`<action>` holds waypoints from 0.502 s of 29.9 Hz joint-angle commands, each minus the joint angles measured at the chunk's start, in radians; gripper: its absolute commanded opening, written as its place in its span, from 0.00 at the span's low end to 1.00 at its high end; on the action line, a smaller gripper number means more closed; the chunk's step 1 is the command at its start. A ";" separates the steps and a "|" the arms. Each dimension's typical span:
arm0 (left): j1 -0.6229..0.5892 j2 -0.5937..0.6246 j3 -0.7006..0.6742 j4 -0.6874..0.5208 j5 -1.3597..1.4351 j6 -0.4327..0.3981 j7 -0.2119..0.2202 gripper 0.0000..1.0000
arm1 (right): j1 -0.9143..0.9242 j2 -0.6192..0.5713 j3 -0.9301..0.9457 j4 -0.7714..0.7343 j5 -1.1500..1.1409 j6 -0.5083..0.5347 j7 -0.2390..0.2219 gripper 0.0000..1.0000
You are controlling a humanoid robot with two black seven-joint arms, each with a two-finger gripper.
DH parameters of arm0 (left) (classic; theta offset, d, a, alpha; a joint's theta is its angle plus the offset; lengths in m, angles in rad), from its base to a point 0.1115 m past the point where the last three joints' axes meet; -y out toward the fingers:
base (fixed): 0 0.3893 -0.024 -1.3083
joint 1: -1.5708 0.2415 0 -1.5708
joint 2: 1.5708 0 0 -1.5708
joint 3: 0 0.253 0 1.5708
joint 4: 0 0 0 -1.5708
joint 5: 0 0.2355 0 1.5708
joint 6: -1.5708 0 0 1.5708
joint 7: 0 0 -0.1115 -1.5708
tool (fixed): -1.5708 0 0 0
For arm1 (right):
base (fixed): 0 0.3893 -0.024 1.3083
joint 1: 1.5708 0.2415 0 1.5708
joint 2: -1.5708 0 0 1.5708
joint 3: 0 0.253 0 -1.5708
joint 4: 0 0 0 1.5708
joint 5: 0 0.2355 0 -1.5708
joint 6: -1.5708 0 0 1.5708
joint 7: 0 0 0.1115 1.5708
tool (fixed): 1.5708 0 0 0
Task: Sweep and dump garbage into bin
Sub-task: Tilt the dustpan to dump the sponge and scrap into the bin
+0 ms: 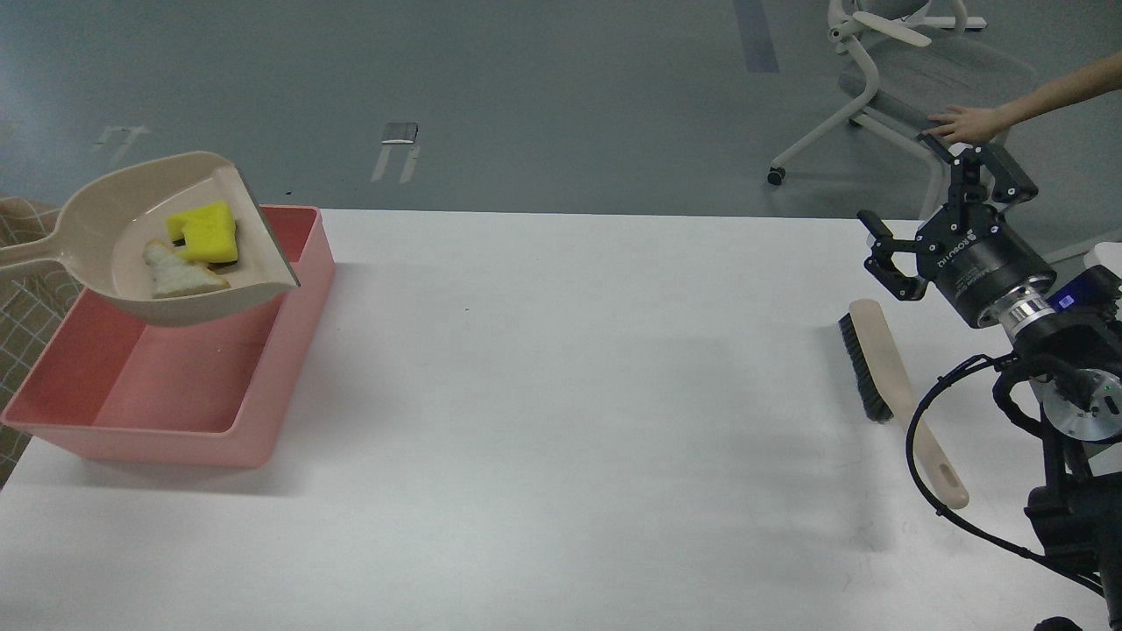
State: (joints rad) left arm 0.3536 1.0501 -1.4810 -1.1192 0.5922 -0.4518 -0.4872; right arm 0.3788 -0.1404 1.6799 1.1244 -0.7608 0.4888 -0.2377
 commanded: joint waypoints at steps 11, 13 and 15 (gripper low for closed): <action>0.004 0.103 -0.002 0.076 0.141 -0.035 -0.001 0.21 | -0.003 -0.007 0.001 0.000 0.001 0.000 0.008 1.00; 0.002 0.119 -0.002 0.076 0.161 -0.033 -0.001 0.21 | -0.003 -0.008 0.003 0.000 0.001 0.000 0.008 1.00; -0.004 0.157 -0.002 0.076 0.185 -0.030 -0.001 0.21 | -0.006 -0.008 0.007 0.000 0.001 0.000 0.008 1.00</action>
State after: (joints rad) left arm 0.3563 1.1669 -1.4836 -1.0431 0.7473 -0.4851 -0.4888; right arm 0.3758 -0.1476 1.6824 1.1244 -0.7594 0.4887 -0.2302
